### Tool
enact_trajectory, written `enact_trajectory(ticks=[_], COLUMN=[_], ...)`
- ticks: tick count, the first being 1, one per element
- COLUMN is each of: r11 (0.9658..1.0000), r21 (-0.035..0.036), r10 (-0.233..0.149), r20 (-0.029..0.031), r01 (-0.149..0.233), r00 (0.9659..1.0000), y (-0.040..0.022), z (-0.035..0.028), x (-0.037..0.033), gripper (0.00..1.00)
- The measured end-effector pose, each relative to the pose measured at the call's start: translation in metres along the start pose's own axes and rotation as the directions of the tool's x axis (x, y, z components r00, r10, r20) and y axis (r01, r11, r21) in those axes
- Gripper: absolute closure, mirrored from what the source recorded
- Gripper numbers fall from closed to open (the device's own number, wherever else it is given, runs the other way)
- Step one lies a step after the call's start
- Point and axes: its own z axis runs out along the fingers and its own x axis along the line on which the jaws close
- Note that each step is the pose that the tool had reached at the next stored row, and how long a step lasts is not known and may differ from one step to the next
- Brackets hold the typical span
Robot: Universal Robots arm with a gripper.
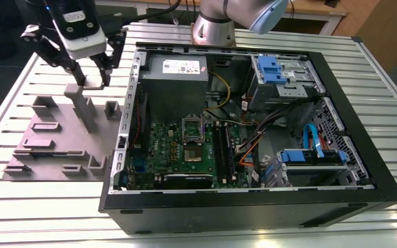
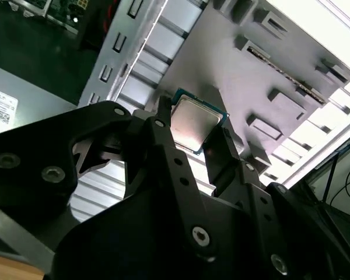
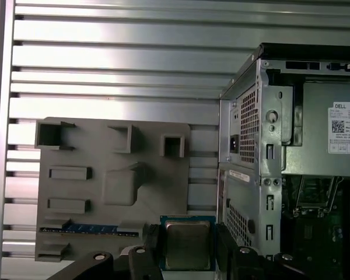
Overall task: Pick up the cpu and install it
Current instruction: 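Pick up the cpu and move it towards the insertion slot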
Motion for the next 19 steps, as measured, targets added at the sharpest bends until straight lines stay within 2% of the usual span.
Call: enact_trajectory(ticks=[19], r11=[1.0], r21=[0.0], r10=[0.001], r20=[-0.0006], r01=[-0.001], r00=[1.0], y=[-0.0012], z=[0.0012], x=[-0.065], gripper=[0.53])
